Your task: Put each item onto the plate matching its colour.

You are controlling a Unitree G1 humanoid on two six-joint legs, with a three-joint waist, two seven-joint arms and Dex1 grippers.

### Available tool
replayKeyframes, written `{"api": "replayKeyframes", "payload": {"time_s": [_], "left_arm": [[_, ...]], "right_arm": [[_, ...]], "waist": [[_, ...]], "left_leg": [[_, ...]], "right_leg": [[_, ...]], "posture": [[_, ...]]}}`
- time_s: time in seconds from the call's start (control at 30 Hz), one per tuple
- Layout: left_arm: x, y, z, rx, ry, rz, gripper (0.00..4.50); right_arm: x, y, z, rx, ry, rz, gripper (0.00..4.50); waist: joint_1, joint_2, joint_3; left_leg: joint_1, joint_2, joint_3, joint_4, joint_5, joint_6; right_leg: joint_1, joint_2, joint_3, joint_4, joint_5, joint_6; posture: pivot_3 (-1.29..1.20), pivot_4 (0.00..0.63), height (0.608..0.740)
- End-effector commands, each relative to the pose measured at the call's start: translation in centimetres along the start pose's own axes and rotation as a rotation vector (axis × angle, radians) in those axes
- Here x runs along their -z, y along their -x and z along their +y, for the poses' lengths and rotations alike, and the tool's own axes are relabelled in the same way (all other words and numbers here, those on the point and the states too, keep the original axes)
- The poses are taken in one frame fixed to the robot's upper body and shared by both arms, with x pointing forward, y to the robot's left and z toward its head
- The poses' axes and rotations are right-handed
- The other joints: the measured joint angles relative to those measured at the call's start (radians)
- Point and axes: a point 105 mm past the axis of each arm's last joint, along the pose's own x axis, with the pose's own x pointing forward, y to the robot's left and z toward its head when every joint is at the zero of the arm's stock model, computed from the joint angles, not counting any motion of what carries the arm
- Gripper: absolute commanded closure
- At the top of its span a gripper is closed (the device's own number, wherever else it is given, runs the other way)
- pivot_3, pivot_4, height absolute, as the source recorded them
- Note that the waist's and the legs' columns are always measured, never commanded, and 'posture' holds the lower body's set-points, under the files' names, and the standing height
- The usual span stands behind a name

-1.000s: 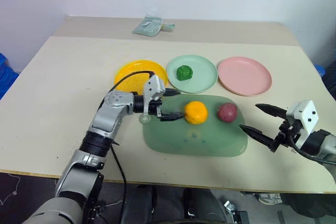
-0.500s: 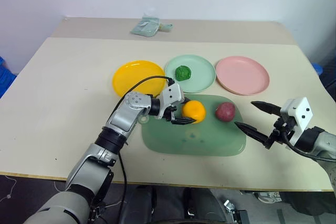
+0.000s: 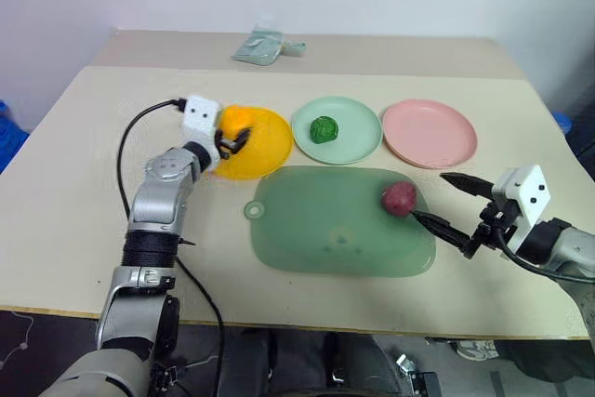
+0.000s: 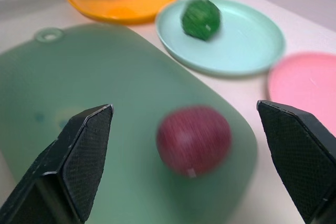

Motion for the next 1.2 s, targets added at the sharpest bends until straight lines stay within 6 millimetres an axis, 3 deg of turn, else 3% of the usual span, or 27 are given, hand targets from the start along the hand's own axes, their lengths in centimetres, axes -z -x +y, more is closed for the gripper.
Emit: {"api": "replayKeyframes", "payload": {"time_s": [0.03,0.07,0.17,0.3,0.47,0.57,0.77,0.93,1.07,1.2], "left_arm": [[-1.0,-0.2,-1.1,0.01,0.005,-0.037,1.38],[-0.8,-0.3,-1.4,0.021,0.025,-0.037,1.38],[-0.6,-0.3,-1.5,0.028,0.065,-0.035,0.03],[-1.1,-0.2,-1.7,0.05,0.03,-0.066,0.03],[-3.0,1.2,-1.7,0.113,-0.053,-0.188,0.03],[-2.8,2.8,-2.0,0.2,-0.213,-0.219,0.03],[-1.9,4.0,-1.4,0.23,-0.241,-0.194,0.03],[-2.3,5.1,-2.5,0.302,-0.211,-0.235,0.03],[-2.4,6.7,-4.7,0.457,-0.189,-0.258,0.03],[-1.9,8.4,-6.8,0.607,-0.185,-0.25,0.0]], "right_arm": [[-0.8,-0.5,-0.1,-0.013,-0.013,-0.029,0.0],[-0.9,-0.7,0.0,-0.032,-0.043,-0.03,0.0],[-0.9,-1.2,0.2,-0.052,-0.072,-0.019,0.0],[-0.9,-2.0,0.2,-0.028,-0.045,-0.019,0.0],[0.6,-3.0,0.2,0.01,-0.014,0.02,0.0],[1.9,-3.6,-0.2,0.049,-0.01,0.05,0.0],[3.0,-4.2,-0.9,0.088,-0.006,0.069,0.0],[3.5,-4.5,-1.3,0.102,-0.009,0.085,0.0],[4.1,-4.7,-1.2,0.096,-0.039,0.101,0.0],[4.1,-4.6,-1.2,0.095,-0.047,0.093,1.63]], "waist": [[0.014,0.0,0.0],[0.019,0.0,0.0],[0.022,0.0,0.0],[0.013,0.0,0.0],[0.01,0.0,0.0],[0.005,0.0,0.0],[-0.007,0.0,0.0],[-0.007,0.0,0.0],[-0.008,0.0,0.0],[-0.009,0.0,0.0]], "left_leg": [[-0.001,-0.001,0.0,0.0,0.0,0.0],[-0.001,-0.001,0.0,0.0,0.0,0.0],[-0.001,-0.001,0.0,0.001,0.001,-0.003],[-0.001,-0.001,0.0,0.0,0.002,-0.004],[-0.001,0.0,0.0,0.0,0.002,-0.004],[-0.001,0.0,0.001,0.0,0.003,-0.005],[0.0,0.0,0.0,0.0,0.0,-0.001],[0.0,0.0,0.0,-0.001,0.0,-0.001],[0.0,0.0,0.0,-0.001,0.0,-0.001],[0.0,0.001,0.0,-0.001,0.0,-0.001]], "right_leg": [[0.0,0.0,0.0,0.0,0.0,0.0],[0.0,-0.001,0.0,-0.001,0.0,0.001],[0.0,-0.001,0.0,-0.001,0.0,0.001],[-0.001,0.0,0.0,-0.001,0.0,0.001],[-0.001,0.0,0.0,-0.001,0.0,0.001],[-0.001,0.0,0.0,0.0,0.0,0.001],[-0.001,-0.001,0.0,0.0,0.0,0.001],[-0.001,0.0,0.0,0.0,0.0,0.001],[-0.001,-0.001,0.001,0.0,0.0,0.001],[-0.001,0.0,0.001,0.0,0.0,0.0]], "posture": [[0.0,0.15,0.74],[0.0,0.15,0.74],[0.0,0.15,0.74],[0.0,0.15,0.74],[0.0,0.15,0.74],[0.0,0.15,0.74],[0.0,0.15,0.74],[0.0,0.15,0.74],[0.0,0.15,0.74],[0.0,0.15,0.74]]}}
